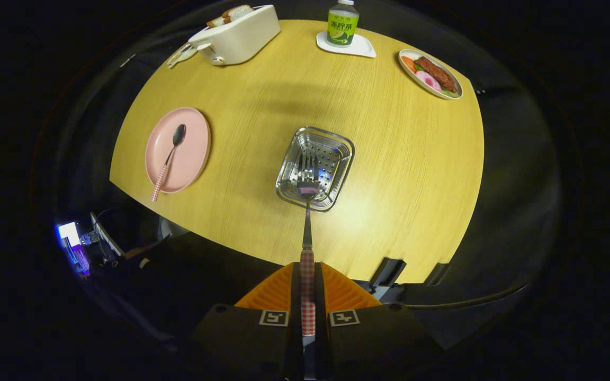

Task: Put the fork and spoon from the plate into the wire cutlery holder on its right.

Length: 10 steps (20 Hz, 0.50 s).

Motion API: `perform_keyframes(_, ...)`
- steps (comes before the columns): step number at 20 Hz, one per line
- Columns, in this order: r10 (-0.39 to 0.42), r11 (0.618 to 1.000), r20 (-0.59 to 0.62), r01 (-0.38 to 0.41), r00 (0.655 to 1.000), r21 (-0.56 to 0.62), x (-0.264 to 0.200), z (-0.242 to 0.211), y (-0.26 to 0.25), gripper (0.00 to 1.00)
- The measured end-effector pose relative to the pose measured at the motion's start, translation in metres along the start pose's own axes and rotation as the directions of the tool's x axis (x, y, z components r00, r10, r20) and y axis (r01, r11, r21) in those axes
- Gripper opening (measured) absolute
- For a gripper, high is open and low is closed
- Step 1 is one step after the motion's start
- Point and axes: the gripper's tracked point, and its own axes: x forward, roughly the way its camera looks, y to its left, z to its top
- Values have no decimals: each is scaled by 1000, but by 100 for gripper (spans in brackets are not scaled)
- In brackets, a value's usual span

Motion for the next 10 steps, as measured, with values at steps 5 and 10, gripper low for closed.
perform_keyframes(5, -7, 1000, -144, 4, 990, -23, 19, 12, -8, 13)
perform_keyframes(10, 2, 1000, -229, -7, 973, -22, 31, 25, -9, 13)
